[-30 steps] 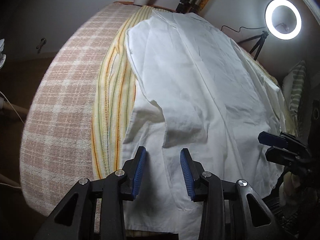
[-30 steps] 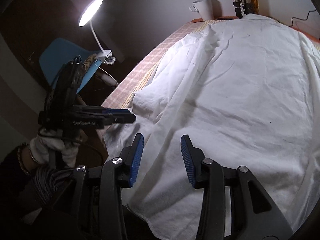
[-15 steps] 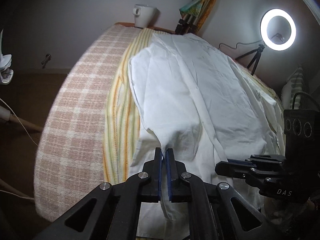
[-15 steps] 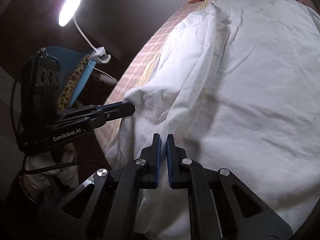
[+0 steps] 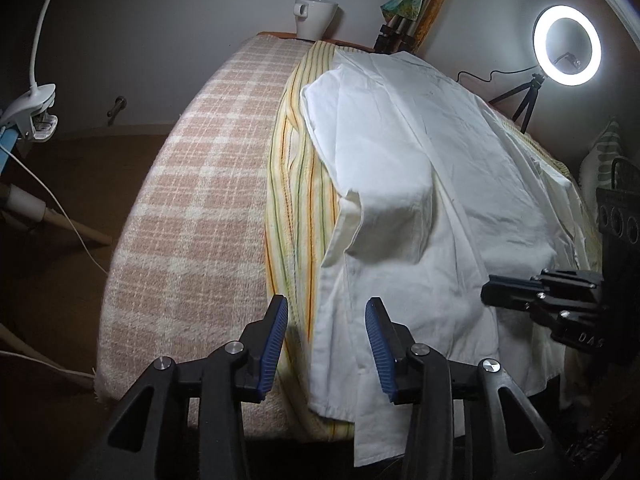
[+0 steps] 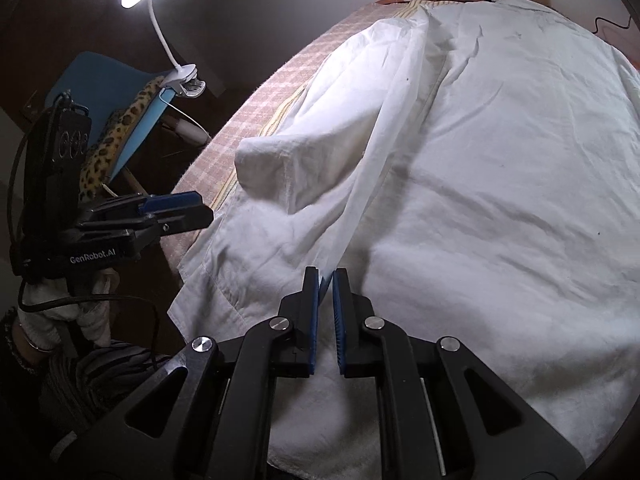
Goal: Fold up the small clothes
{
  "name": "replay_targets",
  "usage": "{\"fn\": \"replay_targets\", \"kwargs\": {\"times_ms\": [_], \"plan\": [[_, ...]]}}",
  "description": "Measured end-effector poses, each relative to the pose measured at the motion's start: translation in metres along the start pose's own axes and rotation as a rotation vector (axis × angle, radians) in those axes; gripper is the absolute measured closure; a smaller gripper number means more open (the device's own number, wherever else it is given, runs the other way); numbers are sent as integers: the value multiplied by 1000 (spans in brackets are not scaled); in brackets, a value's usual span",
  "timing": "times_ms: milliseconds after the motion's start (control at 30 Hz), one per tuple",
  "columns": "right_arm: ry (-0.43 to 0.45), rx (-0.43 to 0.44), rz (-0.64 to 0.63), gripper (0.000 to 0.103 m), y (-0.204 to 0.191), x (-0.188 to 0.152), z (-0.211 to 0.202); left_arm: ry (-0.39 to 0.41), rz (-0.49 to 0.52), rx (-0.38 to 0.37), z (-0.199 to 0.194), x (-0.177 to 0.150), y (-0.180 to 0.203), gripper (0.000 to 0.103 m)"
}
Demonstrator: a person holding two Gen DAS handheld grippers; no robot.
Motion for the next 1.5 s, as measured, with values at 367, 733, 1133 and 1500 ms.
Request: {"fn": "replay_targets", "kwargs": {"times_ms": [367, 733, 1133, 1500], "plan": [[47, 30, 3, 95, -2, 8, -14, -9, 52, 25, -3, -27, 7, 73], [89, 61, 47, 95, 5, 18, -23, 57, 21, 0, -19, -34, 11, 100], [164, 97, 26, 57, -4, 65, -49, 79, -46, -66, -14, -38, 5, 102], [76, 86, 28, 57, -7, 157, -10, 148, -138, -226, -42, -41, 14, 103]]}}
Point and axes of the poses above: each gripper's, at about its wrist camera, not at the fingertips, and z roughly the way its jaws point, y to its right, x to its top, the point moved 4 cm from there along z, roughly the way its jaws point, and after that the axes turned 8 degrees about x, right-handed, at the moved point
